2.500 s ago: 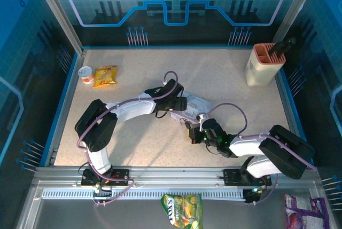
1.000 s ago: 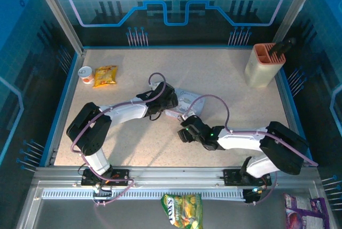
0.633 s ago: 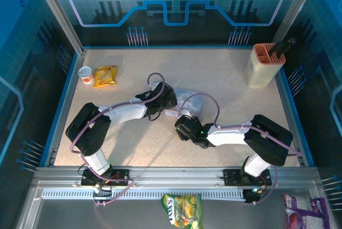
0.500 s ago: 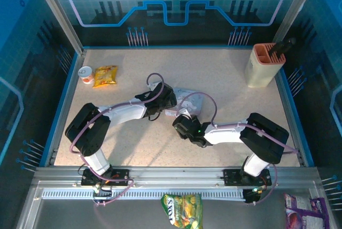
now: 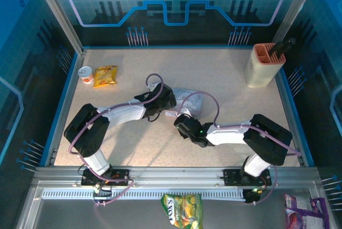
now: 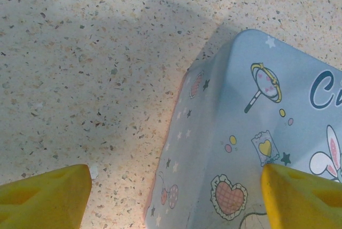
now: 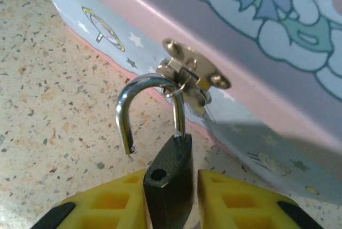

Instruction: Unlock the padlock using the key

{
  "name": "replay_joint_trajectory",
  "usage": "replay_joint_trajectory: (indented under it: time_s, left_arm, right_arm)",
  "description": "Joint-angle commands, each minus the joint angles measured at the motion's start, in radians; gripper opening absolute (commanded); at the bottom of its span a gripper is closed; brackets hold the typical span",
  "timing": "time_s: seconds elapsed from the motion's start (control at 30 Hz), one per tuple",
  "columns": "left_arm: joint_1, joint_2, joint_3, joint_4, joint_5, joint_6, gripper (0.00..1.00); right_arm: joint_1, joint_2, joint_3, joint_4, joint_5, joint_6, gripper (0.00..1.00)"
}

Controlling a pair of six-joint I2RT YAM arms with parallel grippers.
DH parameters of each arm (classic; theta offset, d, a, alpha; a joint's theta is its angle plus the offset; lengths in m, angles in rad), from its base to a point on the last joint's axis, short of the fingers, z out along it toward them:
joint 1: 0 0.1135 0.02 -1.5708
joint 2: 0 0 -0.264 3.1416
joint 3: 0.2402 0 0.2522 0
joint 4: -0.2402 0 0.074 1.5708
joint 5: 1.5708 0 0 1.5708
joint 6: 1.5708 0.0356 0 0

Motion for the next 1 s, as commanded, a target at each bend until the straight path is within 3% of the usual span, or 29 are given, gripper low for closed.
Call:
replay_joint_trajectory:
  time_s: [0.0, 0.3, 0.53, 0.97]
  left_arm:
    - [-0.005, 0.033, -0.065, -0.216, 0.004, 0.015, 0.82]
    - [-0.006, 0.036, -0.059, -0.216, 0.011, 0.015, 0.82]
    - [-0.007, 0.037, -0.059, -0.215, 0.016, 0.012, 0.82]
    - [-0.054, 0.010, -0.082, -0.178, 0.027, -0.060, 0.81]
  right_arm:
    - [-0.010, -0.011, -0.034, 0.009, -0.051, 0.059, 0.27]
    - [-0.014, -0.019, -0.055, 0.010, -0.086, 0.092, 0.26]
    - [-0.052, -0.072, -0.090, 0.054, -0.146, 0.109, 0.10]
    - [-0.127, -0.080, -0.198, 0.266, -0.285, 0.311, 0.00]
